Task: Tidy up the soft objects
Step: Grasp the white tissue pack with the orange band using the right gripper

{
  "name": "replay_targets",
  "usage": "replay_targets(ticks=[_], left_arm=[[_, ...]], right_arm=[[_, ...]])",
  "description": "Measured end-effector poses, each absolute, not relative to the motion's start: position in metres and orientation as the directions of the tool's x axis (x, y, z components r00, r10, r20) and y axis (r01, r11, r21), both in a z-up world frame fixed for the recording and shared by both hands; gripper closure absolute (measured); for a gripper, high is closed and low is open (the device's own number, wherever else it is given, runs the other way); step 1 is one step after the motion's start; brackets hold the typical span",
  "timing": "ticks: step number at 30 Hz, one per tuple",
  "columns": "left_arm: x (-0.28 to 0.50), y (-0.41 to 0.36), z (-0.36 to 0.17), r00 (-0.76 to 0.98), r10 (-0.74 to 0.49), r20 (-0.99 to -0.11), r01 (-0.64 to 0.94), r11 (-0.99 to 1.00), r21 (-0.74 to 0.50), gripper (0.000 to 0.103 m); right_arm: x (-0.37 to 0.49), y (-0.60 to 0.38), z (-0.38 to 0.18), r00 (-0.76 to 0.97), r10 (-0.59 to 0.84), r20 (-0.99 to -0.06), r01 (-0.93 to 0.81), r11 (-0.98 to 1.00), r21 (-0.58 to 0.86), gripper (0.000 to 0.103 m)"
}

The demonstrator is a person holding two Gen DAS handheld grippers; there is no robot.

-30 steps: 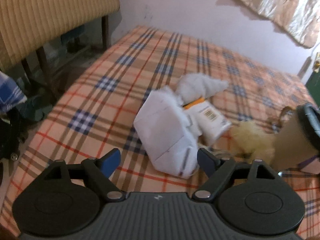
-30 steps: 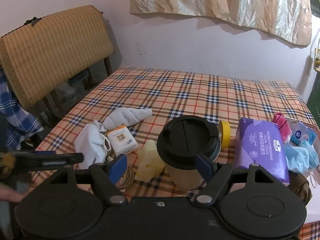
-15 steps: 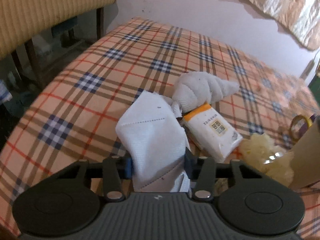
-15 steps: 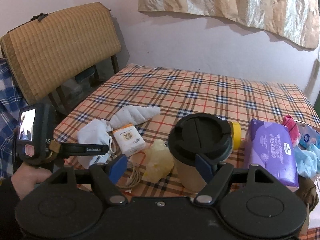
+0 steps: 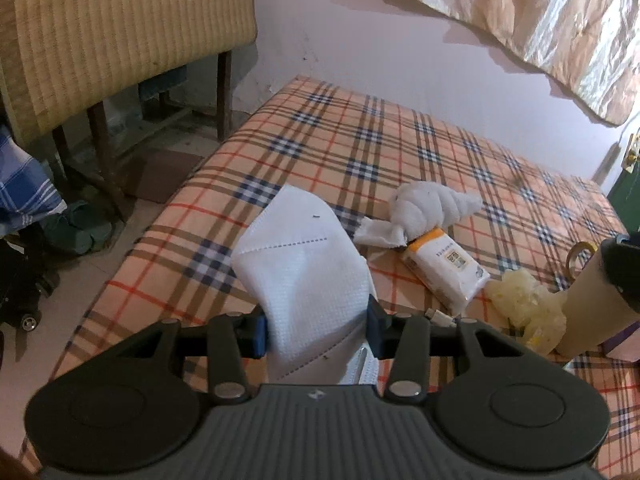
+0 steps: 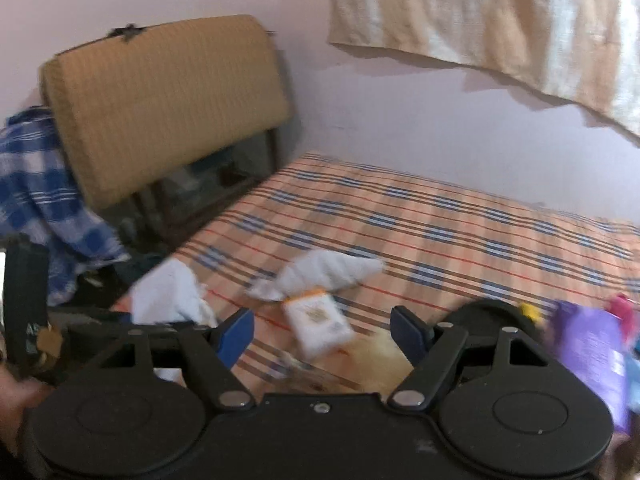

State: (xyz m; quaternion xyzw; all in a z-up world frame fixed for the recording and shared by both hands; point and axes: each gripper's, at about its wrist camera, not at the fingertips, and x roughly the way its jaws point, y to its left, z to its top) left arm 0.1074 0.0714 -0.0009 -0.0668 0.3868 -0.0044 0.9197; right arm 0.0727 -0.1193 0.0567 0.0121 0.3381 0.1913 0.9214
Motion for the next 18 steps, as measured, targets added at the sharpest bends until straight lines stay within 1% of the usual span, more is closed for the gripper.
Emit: replay_targets(ticks=[2, 4, 10, 13, 16, 18], left_arm=[[0.106, 0.073, -0.002, 0.703, -0.056, -0.709, -0.047, 0.991, -0.125, 0.056], [0.106, 0.072, -0.003, 0.701, -0.047, -0.712, -0.051, 0.992, -0.115, 0.056], [0.111, 0.076, -0.008, 0.695, -0.056, -0.716, -0.042, 0.992, -0.119, 0.056], [0.114, 0.079, -0.008, 0.697, -0.062, -0.714, -0.04, 0.991, -0.126, 0.056], [0.118, 0.079, -0.009, 0.698, -0.067, -0.713, -0.037, 0.991, -0.13, 0.056], [0.121, 0.077, -0.01, 0.697, -0.068, -0.714, -0.033, 0.991, -0.127, 0.056]], right_arm=[[0.085, -0.104, 0.051, 0.669, 0.393, -0.631, -0.387, 0.909, 0.156, 0.014], [0.103, -0.088, 0.038, 0.63, 0.397, -0.668, -0.402, 0.902, 0.158, 0.014], [0.152, -0.061, -0.006, 0.552, 0.324, -0.769, -0.343, 0.928, 0.146, 0.014], [0.168, -0.056, -0.023, 0.532, 0.298, -0.792, -0.328, 0.935, 0.132, 0.014], [0.179, -0.054, -0.036, 0.533, 0.243, -0.81, -0.293, 0.952, 0.092, 0.014], [0.185, -0.054, -0.042, 0.52, 0.236, -0.821, -0.283, 0.955, 0.095, 0.014]])
